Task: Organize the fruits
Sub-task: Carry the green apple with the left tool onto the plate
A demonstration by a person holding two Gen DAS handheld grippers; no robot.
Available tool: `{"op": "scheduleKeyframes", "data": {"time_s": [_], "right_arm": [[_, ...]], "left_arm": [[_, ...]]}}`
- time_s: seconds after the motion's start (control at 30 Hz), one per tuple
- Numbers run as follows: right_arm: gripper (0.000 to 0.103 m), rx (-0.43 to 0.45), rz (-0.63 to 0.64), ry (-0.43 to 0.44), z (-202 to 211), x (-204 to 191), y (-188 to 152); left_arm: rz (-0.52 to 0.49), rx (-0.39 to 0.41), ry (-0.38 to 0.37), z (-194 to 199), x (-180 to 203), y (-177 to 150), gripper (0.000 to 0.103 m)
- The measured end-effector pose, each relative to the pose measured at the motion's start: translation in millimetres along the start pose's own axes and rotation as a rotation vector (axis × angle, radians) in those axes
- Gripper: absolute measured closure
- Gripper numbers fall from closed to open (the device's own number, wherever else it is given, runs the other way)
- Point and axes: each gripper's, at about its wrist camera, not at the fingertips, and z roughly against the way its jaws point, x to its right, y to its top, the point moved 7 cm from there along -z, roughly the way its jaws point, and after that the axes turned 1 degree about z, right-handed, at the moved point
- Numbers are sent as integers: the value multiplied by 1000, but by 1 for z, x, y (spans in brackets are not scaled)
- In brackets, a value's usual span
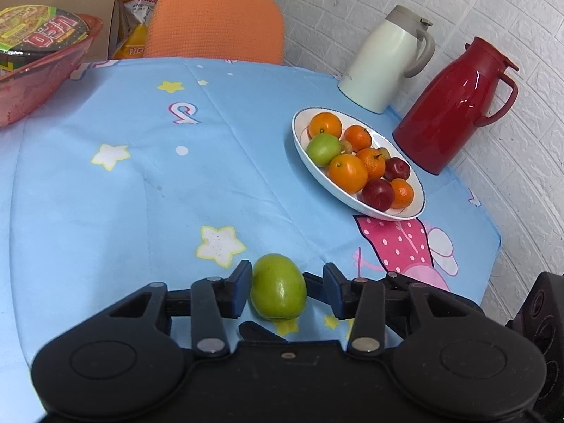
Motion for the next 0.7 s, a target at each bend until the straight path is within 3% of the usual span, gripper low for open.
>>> {"op": "scheduleKeyframes", "data": {"time_s": [0.13, 0.37, 0.7], "right_arm": [[34, 4, -2, -13, -1, 5, 0], [34, 24, -53, 15, 7, 17, -3], [34, 135, -76, -61, 30, 51, 21]], "left_arm": [[-21, 0, 16, -3, 2, -2, 39], [-39, 13, 35, -4, 12, 0, 39], [-139, 62, -1, -10, 60, 32, 39]]}}
